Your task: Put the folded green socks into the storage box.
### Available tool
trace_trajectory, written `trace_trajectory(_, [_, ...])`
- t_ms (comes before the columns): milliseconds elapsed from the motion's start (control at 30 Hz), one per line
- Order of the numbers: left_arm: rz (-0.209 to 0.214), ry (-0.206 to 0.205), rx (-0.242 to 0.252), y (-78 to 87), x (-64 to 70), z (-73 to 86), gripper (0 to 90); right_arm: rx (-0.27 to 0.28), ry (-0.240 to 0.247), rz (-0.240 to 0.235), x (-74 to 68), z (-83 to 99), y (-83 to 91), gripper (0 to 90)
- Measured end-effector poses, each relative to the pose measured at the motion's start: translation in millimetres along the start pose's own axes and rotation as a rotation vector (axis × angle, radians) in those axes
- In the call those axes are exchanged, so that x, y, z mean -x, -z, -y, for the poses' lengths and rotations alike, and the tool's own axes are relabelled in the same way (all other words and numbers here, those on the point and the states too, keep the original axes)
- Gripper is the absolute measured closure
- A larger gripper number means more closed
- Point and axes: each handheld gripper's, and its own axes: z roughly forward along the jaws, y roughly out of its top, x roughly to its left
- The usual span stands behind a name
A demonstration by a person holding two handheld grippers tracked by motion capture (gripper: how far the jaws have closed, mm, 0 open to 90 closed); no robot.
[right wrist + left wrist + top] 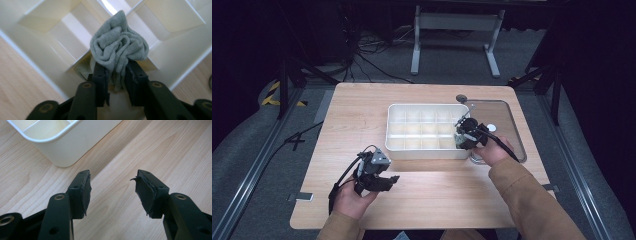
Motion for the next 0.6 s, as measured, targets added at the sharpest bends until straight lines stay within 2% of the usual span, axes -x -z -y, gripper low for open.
trace_trajectory(33, [0.0, 0.0, 0.0, 0.0, 0.0, 0.0, 46.3, 0.017, -0.015, -0.024, 2.9, 1.0, 3.4, 64.9])
trace_trajectory(67, [0.002, 0.002, 0.002, -0.7, 0.1, 0.3, 46.3, 0.017, -0.015, -0.024, 2.9, 1.0, 3.4, 64.9])
trace_trajectory(100, [0.001, -0.002, 0.001, -1.1, 0.0, 0.3, 46.2, 0.051, -0.035, -0.057, 5.8, 1.6, 10.4, 54.7])
trace_trajectory(267, [0.004, 0.0, -0.008, -1.6, 0.7, -0.1, 46.2, 0.099, -0.039, -0.062, 4.6, -2.9, 20.1, 45.4])
trace_trajectory(333, [0.001, -0.004, -0.011, -1.5, 0.5, -0.3, 46.1, 0.111, -0.039, -0.07, 2.9, -6.5, 18.6, 41.7])
trace_trajectory(367, [0.001, -0.004, -0.011, -1.6, 0.5, -0.2, 46.1, 0.103, -0.035, -0.058, 2.0, -8.8, 15.5, 41.3])
trace_trajectory(400, [0.003, -0.001, -0.008, -2.2, 0.6, 0.2, 46.1, 0.092, -0.038, -0.033, 1.3, -11.9, 10.6, 42.5])
trace_trajectory(433, [0.003, -0.001, -0.008, -2.2, 0.6, 0.2, 46.1, 0.092, -0.038, -0.033, 1.3, -11.9, 10.6, 42.5])
trace_trajectory(500, [0.003, -0.003, -0.007, -2.3, 0.4, 0.5, 46.0, 0.085, -0.057, -0.025, 1.7, -14.7, 8.3, 56.9])
trace_trajectory(567, [0.003, 0.0, -0.008, -2.0, 0.1, 1.1, 46.0, 0.081, -0.054, -0.014, 1.3, -15.5, 9.9, 71.7])
trace_trajectory(600, [0.006, 0.011, -0.006, -2.2, 0.6, 1.4, 45.9, 0.075, -0.058, -0.012, 1.6, -15.5, 11.2, 74.4])
